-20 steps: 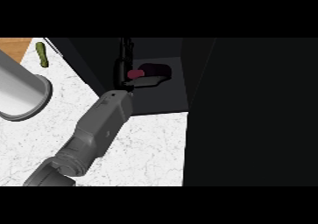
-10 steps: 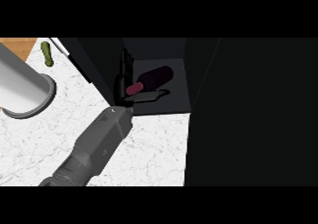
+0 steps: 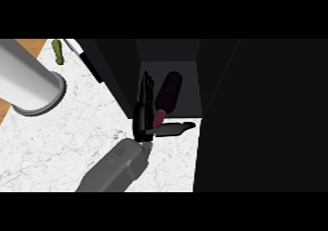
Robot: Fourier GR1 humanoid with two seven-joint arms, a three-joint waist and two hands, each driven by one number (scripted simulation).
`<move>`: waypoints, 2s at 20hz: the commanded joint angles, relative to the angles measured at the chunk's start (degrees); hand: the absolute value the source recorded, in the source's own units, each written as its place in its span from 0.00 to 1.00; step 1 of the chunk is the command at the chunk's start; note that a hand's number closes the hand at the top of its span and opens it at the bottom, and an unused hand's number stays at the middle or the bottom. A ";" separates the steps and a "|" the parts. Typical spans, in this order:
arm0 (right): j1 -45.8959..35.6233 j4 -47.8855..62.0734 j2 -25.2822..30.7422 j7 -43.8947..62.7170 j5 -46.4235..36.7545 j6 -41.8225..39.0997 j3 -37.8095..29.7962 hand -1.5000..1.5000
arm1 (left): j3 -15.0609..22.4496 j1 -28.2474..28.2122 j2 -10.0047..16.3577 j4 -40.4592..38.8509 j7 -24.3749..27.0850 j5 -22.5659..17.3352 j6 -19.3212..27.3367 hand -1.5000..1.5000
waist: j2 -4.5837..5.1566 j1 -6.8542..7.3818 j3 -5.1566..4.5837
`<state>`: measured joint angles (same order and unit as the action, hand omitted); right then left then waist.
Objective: Pick up the wine, place it into the cabinet and close the cabinet
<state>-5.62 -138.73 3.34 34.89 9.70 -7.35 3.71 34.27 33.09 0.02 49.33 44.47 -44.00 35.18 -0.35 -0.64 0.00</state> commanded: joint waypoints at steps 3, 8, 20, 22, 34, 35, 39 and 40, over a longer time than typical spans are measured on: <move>0.15 -4.31 0.28 1.93 1.61 0.93 -1.10 0.00 | 5.03 -8.66 -0.02 13.58 -1.07 3.56 6.76 0.00 | 0.20 0.57 0.00; 0.82 -7.26 -0.96 4.15 -2.69 2.70 3.06 0.00 | 8.78 -15.41 1.10 27.59 -6.32 7.84 11.99 0.00 | 0.08 0.83 -0.02; 9.78 -8.09 1.85 -1.00 6.38 -4.38 -1.60 0.00 | 12.58 -31.34 13.57 53.33 -11.45 14.58 14.23 0.00 | 0.10 0.54 0.04; 1.97 -5.80 2.16 5.06 8.14 -1.88 -1.28 0.00 | 15.43 -32.36 15.01 57.01 -12.71 16.51 15.78 0.00 | 0.11 1.01 0.01; 4.85 -5.27 2.45 2.25 6.27 -8.28 2.25 1.00 | 11.41 -42.29 26.71 64.41 -8.87 14.82 2.81 0.00 | 0.24 0.71 -0.02; 7.87 -9.32 2.09 5.31 5.85 -7.83 5.44 1.00 | 9.21 -42.93 29.43 67.56 -11.75 12.49 2.45 0.00 | 0.14 0.53 -0.02; 10.28 -4.98 0.85 6.05 13.75 -8.64 5.63 1.00 | 7.57 -47.15 31.91 69.25 -8.90 11.58 0.09 0.00 | 0.18 0.79 0.00; 12.61 -7.50 -0.25 6.84 12.67 -8.06 8.25 1.00 | 6.09 -48.70 32.04 68.43 -7.05 10.45 -1.21 0.00 | 0.07 0.65 -0.04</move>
<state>2.34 -138.72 3.91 37.18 12.10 -15.96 10.16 43.42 -12.46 29.87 116.83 35.30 -31.62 36.82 -0.21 0.08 -0.01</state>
